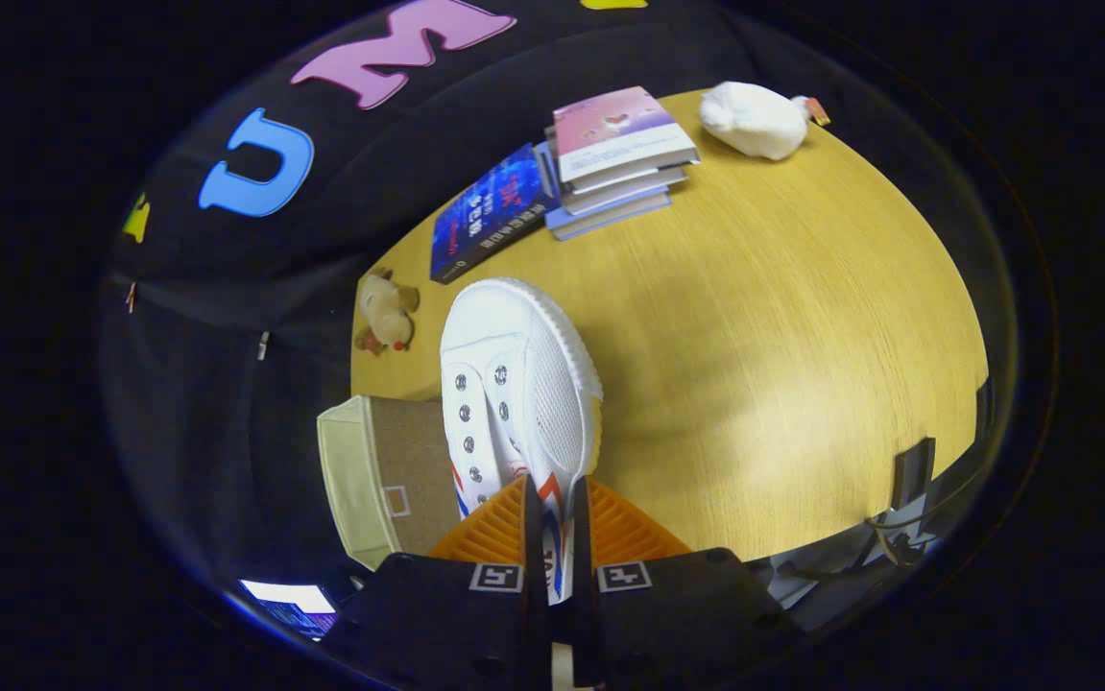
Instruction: Open the storage box then place both shoes into the box .Put the left shoe in first, then the right shoe, with the right side of both shoes facing outward in a uniform manner.
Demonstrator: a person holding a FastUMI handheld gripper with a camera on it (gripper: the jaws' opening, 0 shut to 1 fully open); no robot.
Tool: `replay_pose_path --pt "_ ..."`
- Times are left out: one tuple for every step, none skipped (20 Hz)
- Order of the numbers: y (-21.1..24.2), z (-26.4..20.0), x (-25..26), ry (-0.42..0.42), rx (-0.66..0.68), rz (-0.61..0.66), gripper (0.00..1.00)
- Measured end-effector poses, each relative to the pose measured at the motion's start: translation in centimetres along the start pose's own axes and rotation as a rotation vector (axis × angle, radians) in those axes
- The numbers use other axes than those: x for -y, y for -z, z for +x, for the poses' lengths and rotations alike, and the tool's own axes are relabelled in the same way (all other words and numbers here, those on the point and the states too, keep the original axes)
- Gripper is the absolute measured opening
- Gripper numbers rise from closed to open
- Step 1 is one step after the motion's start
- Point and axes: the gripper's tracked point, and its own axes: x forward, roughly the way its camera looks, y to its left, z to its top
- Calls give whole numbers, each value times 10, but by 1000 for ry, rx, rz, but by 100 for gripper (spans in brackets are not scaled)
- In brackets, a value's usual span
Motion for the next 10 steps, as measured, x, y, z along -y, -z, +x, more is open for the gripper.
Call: replay_pose_path --pt "-1 -3 -19 -21 0 -28 13" --pt "-3 -6 -39 -42 1 -51 13" --pt "-2 -8 -56 -63 1 -71 13" --pt "-2 -8 -75 -84 -4 -88 13" --pt "0 -9 -93 -105 -12 -101 13" --pt "4 -8 -110 -125 -25 -114 13" --pt "7 -6 -126 -142 -35 -126 13" --pt "12 -3 -141 -153 -50 -143 13" --pt "19 3 -151 -159 -62 -156 13" --pt "26 8 -162 -163 -78 -169 13"
